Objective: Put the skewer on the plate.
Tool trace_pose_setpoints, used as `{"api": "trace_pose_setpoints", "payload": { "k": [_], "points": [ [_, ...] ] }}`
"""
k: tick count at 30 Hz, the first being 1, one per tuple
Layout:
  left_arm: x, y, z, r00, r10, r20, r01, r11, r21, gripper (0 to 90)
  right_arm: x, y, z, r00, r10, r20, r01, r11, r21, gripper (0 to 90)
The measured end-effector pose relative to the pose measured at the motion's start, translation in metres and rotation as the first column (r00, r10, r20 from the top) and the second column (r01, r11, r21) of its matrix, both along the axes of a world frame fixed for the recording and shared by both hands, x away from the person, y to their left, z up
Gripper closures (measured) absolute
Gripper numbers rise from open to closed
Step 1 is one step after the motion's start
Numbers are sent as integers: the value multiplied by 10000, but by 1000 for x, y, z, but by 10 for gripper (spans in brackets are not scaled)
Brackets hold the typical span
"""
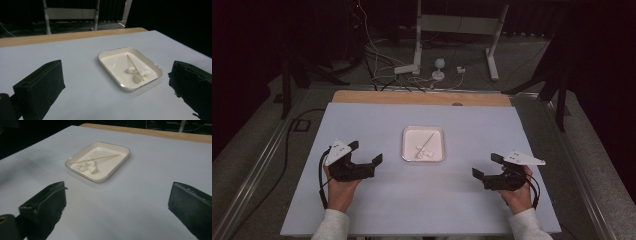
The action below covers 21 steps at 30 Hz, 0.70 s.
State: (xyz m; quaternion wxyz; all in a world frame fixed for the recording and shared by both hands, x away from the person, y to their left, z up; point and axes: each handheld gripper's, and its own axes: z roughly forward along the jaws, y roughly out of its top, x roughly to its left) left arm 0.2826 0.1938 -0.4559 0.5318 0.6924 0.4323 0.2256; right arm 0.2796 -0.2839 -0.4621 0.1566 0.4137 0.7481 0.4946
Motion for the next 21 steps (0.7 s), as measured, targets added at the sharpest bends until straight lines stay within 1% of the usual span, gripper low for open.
{"api": "trace_pose_setpoints", "payload": {
  "k": [3, 6, 8, 10, 17, 21],
  "points": [
    [-8, 8, -4, 9998, 59, 175, -60, 10000, 58, 6, -4, -6, -3, 9998, -125, 178, 127, 9999, -111, 14],
    [-16, 15, -7, 9994, 189, 305, -188, 9998, -48, 6, -7, -11, -4, 9993, -144, 348, 149, 9998, -135, 5],
    [-21, 20, -8, 9988, 294, 400, -293, 9996, -43, 6, -10, -14, -4, 9989, -154, 454, 158, 9998, -101, 5],
    [-25, 24, -9, 9981, 416, 446, -410, 9991, -142, 6, -11, -17, -5, 9981, -209, 581, 212, 9998, -37, 5],
    [-29, 31, -11, 9968, 541, 582, -539, 9985, -51, 6, -14, -23, -6, 9956, -435, 835, 433, 9991, 42, 5],
    [-31, 35, -12, 9960, 629, 636, -626, 9980, -55, 6, -14, -27, -7, 9943, -572, 898, 569, 9984, 63, 5]
  ]
}}
